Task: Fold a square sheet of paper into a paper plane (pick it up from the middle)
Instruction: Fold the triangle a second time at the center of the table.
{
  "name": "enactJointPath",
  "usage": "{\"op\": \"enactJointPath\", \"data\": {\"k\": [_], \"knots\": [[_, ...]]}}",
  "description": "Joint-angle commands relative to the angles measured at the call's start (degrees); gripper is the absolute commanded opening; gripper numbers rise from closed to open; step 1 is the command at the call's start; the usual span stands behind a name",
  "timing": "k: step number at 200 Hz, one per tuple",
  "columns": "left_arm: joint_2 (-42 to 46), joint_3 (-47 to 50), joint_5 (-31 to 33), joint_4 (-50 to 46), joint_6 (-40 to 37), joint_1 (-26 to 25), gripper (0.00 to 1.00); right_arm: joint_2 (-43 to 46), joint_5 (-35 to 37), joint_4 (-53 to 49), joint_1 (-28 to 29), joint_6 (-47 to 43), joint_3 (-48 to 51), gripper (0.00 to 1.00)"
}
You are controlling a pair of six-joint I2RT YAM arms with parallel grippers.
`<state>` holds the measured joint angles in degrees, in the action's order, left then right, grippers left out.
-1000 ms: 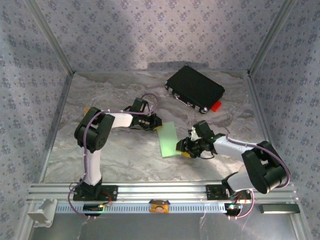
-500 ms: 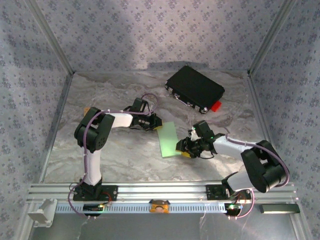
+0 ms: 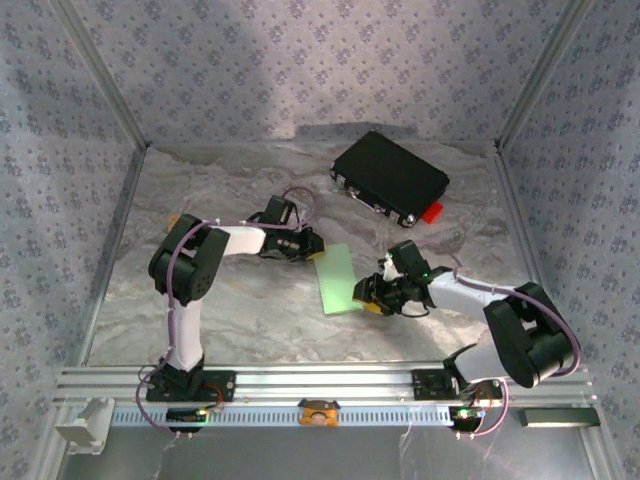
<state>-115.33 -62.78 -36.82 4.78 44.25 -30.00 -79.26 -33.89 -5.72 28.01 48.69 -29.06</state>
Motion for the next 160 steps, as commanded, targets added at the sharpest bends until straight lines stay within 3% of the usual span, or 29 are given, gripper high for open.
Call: {"op": "enactJointPath", "data": {"k": [1, 160], "knots": [[-1.92, 1.35, 1.82, -3.81, 0.16, -0.50, 0.15, -1.53, -0.93, 0.97, 0.21, 0.81, 0.23, 0.49], [-1.84, 0.90, 1.31, -3.72, 0.04, -0.76, 0.15, -4.01, -4.47, 8.09, -0.54, -0.27, -4.04, 0.50]]}}
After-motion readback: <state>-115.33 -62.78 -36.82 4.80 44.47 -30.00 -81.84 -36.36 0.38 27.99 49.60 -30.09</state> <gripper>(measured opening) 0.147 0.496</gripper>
